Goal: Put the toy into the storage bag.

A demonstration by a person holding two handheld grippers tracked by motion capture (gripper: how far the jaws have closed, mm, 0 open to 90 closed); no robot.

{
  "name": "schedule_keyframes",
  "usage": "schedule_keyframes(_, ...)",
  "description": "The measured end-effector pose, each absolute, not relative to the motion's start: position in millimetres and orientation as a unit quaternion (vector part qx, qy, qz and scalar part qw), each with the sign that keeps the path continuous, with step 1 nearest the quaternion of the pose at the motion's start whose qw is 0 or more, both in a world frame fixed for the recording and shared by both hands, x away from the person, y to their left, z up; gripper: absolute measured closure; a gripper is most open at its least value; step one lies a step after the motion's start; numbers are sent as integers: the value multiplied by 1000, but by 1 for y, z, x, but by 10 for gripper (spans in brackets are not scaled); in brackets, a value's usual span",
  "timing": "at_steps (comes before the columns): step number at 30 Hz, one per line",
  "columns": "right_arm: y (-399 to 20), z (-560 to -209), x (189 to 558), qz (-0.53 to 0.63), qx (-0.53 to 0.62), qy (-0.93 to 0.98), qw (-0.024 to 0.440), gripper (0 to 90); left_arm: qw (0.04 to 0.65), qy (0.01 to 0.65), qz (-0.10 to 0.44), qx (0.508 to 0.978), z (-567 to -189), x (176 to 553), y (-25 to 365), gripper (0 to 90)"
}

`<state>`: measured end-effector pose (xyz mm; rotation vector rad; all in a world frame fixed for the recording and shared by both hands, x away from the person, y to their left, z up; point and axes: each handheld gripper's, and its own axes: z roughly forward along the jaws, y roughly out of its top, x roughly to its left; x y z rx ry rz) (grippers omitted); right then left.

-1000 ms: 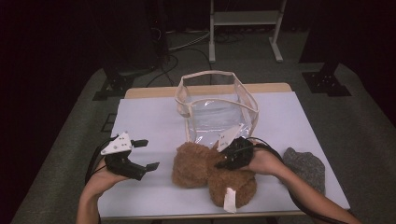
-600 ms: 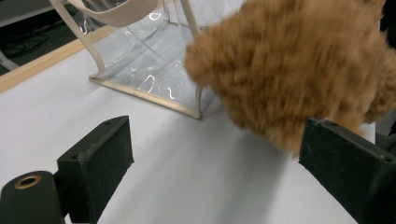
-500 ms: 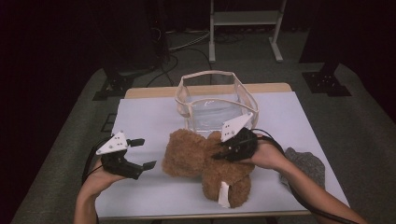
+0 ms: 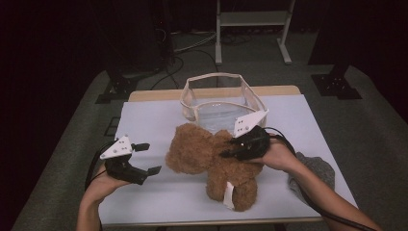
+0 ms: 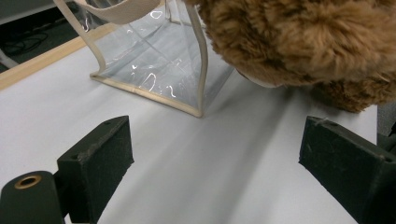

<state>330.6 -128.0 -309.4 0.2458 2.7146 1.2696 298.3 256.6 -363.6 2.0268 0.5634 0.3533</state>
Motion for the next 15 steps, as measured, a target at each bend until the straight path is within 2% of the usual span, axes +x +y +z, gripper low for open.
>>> schedule_keyframes(15,-121,-314,336,413,87,903,76,724,483,232,142,832,-365,299,257,86)
